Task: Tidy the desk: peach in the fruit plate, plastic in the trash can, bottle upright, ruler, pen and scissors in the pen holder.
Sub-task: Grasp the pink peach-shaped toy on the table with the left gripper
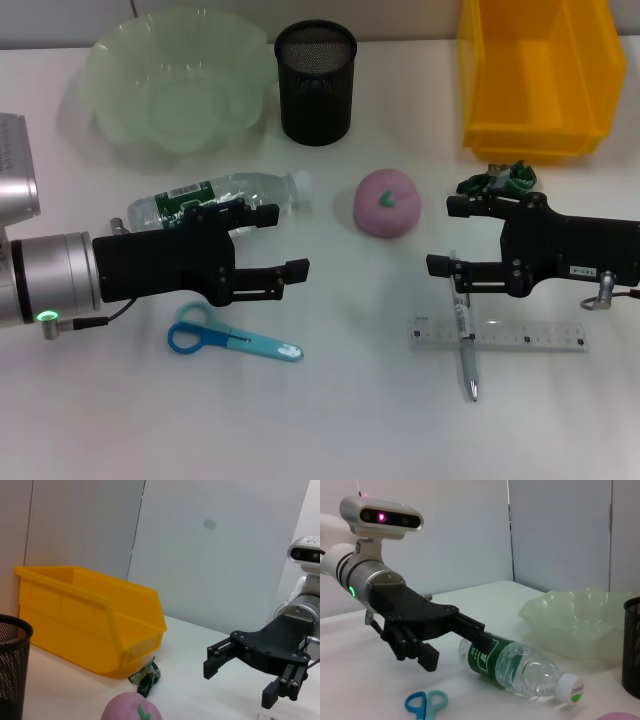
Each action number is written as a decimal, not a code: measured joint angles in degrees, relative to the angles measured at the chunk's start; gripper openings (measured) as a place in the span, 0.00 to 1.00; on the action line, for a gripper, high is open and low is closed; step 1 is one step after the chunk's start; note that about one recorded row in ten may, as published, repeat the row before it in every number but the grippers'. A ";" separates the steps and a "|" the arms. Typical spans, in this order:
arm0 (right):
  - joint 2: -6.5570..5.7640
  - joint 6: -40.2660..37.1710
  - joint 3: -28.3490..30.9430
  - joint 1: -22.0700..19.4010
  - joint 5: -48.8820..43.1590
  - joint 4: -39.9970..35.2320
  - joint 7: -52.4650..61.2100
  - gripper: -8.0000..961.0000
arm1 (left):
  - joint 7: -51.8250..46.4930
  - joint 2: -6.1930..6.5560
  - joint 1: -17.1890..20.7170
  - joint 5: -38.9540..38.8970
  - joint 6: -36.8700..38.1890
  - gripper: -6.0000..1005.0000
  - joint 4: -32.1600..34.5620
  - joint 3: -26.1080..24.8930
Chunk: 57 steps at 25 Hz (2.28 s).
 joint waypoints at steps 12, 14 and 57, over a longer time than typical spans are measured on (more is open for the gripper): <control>0.00 1.42 1.51 -1.79 0.00 0.00 0.29 0.85 | -0.76 -0.58 -8.37 -4.72 -6.21 0.86 -1.33 0.34; 0.00 1.51 1.85 -2.04 0.01 0.00 0.32 0.84 | -1.27 -0.59 -10.86 -4.68 -9.31 0.86 -2.52 0.82; -0.37 2.79 3.59 -4.71 -0.44 0.70 -0.05 0.82 | -15.03 -0.84 -17.17 -25.24 -48.71 0.55 4.81 60.71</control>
